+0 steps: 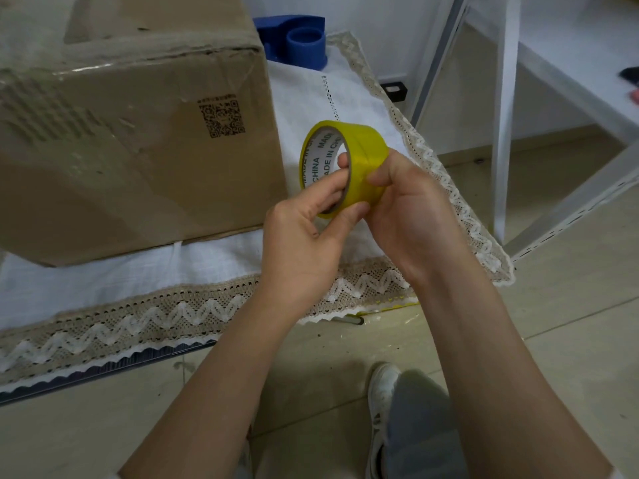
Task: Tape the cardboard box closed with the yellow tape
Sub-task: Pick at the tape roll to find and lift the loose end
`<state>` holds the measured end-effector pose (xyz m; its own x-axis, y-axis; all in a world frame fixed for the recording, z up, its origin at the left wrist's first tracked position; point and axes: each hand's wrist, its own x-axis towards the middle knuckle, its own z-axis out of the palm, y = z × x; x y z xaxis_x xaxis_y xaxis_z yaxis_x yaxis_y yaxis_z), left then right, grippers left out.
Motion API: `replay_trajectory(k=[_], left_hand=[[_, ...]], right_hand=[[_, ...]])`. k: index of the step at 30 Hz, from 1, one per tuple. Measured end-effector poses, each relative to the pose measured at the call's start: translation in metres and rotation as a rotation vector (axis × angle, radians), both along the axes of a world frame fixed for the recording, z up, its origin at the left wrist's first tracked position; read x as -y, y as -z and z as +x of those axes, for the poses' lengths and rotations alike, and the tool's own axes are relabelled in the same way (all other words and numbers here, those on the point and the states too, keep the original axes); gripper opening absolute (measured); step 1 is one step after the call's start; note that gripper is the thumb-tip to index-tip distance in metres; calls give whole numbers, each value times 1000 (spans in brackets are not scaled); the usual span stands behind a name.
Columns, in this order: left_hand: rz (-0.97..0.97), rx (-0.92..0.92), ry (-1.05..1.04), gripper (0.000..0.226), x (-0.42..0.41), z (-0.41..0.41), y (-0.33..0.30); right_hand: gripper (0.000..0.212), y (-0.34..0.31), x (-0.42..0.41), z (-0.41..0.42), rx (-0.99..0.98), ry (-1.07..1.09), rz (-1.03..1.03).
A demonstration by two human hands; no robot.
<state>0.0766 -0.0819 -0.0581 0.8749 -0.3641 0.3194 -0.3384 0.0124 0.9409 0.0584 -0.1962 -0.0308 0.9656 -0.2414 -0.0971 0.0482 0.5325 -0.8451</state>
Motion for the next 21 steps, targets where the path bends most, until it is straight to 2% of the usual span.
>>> replay_trajectory(k=[6, 11, 21], left_hand=[[-7, -4, -9, 37, 0, -1, -2], [-58, -50, 2, 37, -1, -1, -2], [-39, -59, -1, 37, 0, -1, 0]], right_hand=[[45, 1, -1, -2, 5, 50, -33], [37, -3, -1, -3, 37, -26, 17], [40, 0, -2, -1, 6, 38, -56]])
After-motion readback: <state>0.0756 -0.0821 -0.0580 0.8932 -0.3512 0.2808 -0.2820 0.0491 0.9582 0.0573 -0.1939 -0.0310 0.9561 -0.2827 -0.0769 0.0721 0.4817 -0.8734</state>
